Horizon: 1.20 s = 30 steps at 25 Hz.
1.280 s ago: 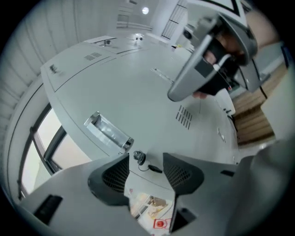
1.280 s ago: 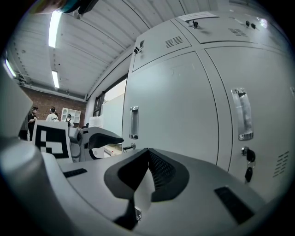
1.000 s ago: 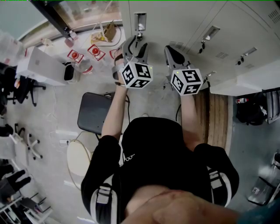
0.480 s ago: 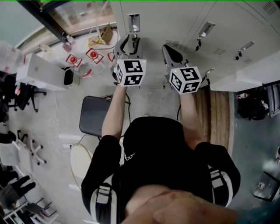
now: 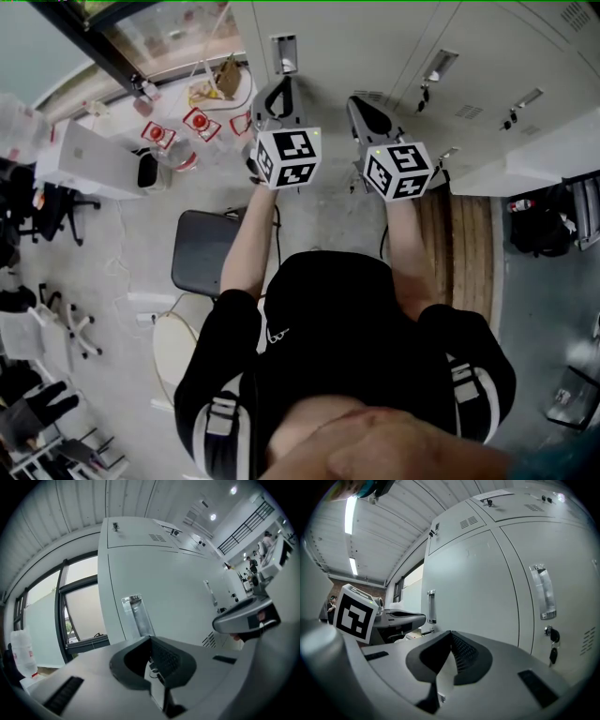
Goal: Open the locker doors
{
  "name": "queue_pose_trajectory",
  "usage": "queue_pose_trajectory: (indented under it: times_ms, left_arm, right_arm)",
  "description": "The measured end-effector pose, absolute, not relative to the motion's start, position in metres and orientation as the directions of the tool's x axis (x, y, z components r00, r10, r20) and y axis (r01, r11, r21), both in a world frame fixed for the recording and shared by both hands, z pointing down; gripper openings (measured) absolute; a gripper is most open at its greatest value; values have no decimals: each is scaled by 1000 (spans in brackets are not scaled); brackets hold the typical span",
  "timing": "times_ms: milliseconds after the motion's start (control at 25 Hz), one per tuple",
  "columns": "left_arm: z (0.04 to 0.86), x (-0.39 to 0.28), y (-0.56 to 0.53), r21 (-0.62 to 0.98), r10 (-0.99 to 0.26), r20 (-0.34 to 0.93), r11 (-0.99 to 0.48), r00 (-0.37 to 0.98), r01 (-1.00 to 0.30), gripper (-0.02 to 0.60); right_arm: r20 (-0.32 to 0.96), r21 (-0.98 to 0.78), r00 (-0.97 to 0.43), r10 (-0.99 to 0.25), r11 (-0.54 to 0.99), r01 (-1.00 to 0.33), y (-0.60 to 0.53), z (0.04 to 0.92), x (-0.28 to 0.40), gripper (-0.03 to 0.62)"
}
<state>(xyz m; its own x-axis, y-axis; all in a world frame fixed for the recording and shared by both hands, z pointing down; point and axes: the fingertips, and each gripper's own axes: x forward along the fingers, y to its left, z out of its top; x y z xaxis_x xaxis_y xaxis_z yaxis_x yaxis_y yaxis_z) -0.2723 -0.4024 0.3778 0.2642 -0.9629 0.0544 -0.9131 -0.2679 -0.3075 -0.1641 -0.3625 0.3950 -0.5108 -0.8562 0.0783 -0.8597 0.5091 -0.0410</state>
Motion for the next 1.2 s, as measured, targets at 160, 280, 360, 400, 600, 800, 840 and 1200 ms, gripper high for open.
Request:
queue_pose_trajectory:
  times_ms: [160, 280, 360, 400, 600, 800, 840, 1200]
  left_arm:
    - [362, -278, -402, -303, -972, -16, -218, 234, -928, 11]
    - [350, -280, -402, -332, -976, -79, -165, 201, -929, 12]
    - [348, -281, -404, -332, -979, -86, -149, 188, -931, 12]
    - [348, -281, -405, -332, -979, -87, -146, 185, -932, 12]
    - [346, -279, -410, -304, -977, -90, -157, 193, -940, 116]
    - [348, -283, -419, -279, -984, -77, -132, 160, -951, 120]
    - [349, -284, -421, -272, -985, -73, -132, 157, -953, 120]
    - [349, -287, -426, -234, -990, -77, -98, 119, -967, 120]
  right_arm:
    - [78, -48, -501, -862, 499, -865, -365, 396, -160, 18]
    - [83, -26, -489, -868, 488, -872, -366, 396, -157, 18]
    - [82, -24, -487, -869, 487, -873, -367, 397, -156, 18]
    - [83, -20, -485, -870, 485, -874, -367, 397, -156, 18]
    - [90, 31, -474, -876, 478, -878, -368, 395, -156, 18]
    - [85, 37, -472, -878, 476, -879, -369, 393, -156, 18]
    - [84, 37, -471, -878, 476, -879, -369, 393, -155, 18]
    - [84, 34, -463, -882, 467, -883, -369, 393, -151, 18]
